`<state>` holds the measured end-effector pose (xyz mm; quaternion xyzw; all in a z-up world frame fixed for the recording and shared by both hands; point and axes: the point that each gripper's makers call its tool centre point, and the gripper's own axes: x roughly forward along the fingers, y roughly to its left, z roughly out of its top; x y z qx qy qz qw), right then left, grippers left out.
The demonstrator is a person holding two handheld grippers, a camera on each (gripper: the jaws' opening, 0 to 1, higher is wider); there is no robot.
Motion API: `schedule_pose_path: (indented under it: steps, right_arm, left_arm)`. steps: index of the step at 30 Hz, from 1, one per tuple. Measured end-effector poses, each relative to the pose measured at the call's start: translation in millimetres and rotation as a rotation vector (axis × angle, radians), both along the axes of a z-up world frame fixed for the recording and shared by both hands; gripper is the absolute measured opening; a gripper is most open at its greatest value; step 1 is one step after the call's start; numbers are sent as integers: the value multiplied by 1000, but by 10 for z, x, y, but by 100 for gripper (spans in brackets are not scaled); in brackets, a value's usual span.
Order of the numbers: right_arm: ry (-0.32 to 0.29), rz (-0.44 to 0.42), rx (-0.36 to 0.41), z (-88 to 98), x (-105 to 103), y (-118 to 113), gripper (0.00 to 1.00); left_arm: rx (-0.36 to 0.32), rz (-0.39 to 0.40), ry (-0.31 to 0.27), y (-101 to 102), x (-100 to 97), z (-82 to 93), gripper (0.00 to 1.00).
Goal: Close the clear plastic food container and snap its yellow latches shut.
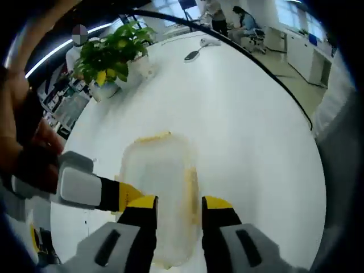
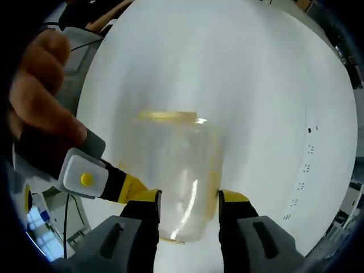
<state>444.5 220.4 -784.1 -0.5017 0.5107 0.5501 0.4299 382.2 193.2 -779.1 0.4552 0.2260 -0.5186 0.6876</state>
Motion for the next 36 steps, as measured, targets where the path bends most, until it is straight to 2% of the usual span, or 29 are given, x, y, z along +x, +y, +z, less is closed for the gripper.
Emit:
schedule_pose_path:
  steps: [2,12,16,21,26,28,32,33,34,36]
  right_arm:
    - [-1,-1,0,3,-27,-6,38]
    - [13,-17,49,0,-79,-13,38]
    - [27,-35,56,-15,-42,5,37]
    - [35,-35,47,-14,-42,-3,37]
    - [61,-85,72,-19,-56,-35,38]
    - [63,-81,82,-16,-52,-37,38]
    - [66,-80,83,-25,-19,-13,38]
    - [65,-82,79,-33,-19,-12,38]
    - [63,-89,75,-32,-9,-5,38]
    - [65,-84,75,-34,9,0,38]
  left_arm:
    - [15,4,-19,1,42,-9,26]
    - [21,11,-23,2,45,-6,26]
    - [17,26,-14,0,58,-5,25]
    - [8,27,-51,-2,45,-23,24]
    - [16,26,-74,3,43,-29,24]
    - [11,26,-80,3,46,-26,23]
    - [36,22,-105,-10,34,-31,22]
    - [57,12,-142,-6,58,-34,21]
    - [50,-28,-167,-86,31,3,20]
    - [53,-10,-149,-73,16,-8,21]
